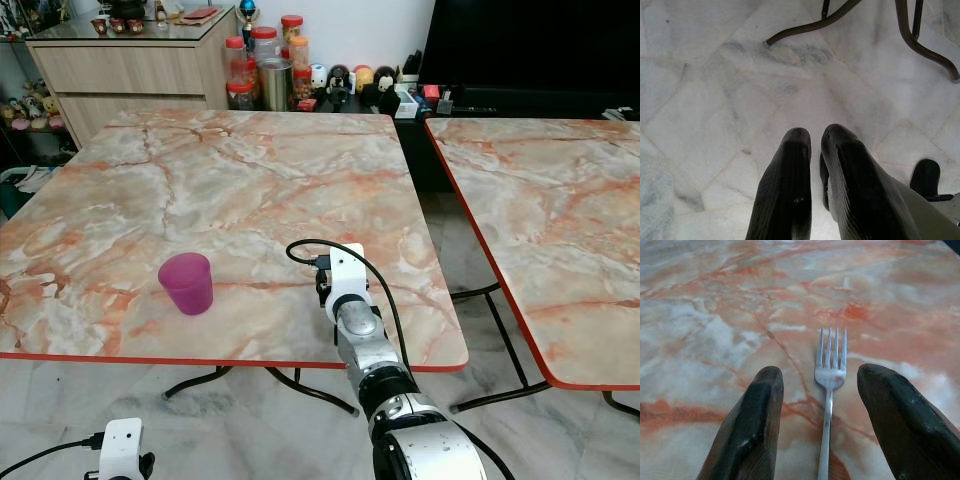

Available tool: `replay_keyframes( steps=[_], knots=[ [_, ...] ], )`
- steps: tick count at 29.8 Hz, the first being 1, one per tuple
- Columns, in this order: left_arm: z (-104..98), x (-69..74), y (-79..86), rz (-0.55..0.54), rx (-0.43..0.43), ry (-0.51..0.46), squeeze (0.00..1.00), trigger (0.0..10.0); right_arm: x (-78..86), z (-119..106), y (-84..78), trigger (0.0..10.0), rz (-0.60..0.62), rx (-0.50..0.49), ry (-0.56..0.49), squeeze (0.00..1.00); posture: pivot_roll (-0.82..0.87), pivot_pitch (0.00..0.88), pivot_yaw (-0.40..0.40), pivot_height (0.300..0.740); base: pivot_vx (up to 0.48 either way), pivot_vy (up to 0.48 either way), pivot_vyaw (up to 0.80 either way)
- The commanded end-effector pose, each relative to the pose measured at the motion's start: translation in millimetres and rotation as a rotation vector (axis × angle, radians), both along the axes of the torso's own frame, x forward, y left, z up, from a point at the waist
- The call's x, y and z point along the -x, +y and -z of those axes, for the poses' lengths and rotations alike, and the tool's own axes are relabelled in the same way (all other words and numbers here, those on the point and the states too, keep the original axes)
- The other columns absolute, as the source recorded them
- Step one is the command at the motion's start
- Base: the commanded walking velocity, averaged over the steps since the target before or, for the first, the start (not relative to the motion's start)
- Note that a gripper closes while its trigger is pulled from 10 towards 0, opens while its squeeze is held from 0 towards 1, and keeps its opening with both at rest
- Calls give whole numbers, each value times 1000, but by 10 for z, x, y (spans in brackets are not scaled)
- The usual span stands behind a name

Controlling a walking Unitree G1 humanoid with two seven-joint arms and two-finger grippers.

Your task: Setting the table

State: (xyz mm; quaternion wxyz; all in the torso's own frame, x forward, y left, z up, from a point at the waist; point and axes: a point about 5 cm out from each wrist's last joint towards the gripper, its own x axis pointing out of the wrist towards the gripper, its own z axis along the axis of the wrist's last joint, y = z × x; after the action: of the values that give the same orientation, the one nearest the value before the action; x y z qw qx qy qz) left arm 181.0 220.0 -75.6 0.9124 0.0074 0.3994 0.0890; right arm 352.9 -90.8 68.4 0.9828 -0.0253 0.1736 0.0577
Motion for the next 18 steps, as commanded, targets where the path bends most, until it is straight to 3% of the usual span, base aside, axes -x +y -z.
replay_keyframes(
  steps=[1, 18],
  knots=[
    [23, 36, -3, -5, 10, 19, 0, 10000, -23, -33, 17, 10000, 1, -3, -9, 0, 94, 0, -27, 714, 0, 0, 0],
    [46, 81, -15, 2, 21, 33, 0, 10000, 30, 81, -28, 10000, 46, -27, 45, 0, 95, 0, -27, 714, 0, 0, 0]
  ],
)
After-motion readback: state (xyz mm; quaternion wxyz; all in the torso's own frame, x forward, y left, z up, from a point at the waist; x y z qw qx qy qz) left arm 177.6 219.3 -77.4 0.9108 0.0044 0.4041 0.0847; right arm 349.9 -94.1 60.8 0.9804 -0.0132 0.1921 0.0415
